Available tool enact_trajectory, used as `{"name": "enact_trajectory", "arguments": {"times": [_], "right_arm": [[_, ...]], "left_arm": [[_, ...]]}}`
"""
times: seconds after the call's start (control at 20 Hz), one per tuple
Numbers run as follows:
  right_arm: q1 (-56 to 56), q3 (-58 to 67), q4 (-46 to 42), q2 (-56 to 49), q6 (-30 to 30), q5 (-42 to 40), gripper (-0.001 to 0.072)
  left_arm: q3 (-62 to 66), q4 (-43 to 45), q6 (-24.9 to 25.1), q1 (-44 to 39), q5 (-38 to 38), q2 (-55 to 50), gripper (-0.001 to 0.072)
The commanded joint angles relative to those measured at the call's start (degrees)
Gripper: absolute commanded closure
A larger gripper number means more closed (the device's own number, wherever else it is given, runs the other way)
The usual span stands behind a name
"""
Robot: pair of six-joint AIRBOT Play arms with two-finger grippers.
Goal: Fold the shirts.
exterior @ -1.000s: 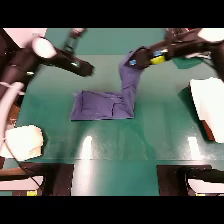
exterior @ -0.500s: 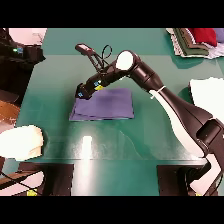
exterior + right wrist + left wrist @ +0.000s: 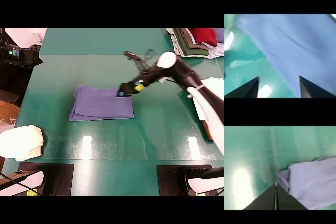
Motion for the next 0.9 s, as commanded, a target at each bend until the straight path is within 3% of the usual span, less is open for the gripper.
{"name": "enact_trajectory", "arguments": {"times": [0.0,0.25,0.6,0.65,0.7,0.8,0.85], "right_arm": [[-9.09,-12.83,1.55,3.26,0.00,-4.52,0.0038],[-11.91,-17.62,11.89,-3.50,-2.05,-7.69,0.0013],[-1.95,-6.54,21.73,-16.00,-5.70,-6.16,0.0019],[-0.59,-4.55,21.46,-17.22,-5.70,-5.60,0.0060],[0.42,-2.97,21.46,-17.99,-5.70,-5.14,0.0223],[1.25,-0.31,21.24,-18.58,-6.01,-4.79,0.0475],[1.05,1.03,20.81,-18.56,-6.54,-4.22,0.0646]], "left_arm": [[-0.02,-2.78,0.00,0.07,0.50,0.04,0.0677],[-0.02,-4.24,0.00,0.07,2.10,0.04,0.0677],[-0.09,-4.33,0.02,0.07,2.03,-0.07,0.0677],[-0.09,-4.33,0.00,0.07,1.95,-0.07,0.0677],[-0.09,-4.33,-0.02,0.07,1.70,-0.07,0.0677],[-0.13,-4.57,-0.02,0.07,0.90,-0.07,0.0677],[-0.13,-4.57,-0.02,0.07,0.37,-0.07,0.0677]]}}
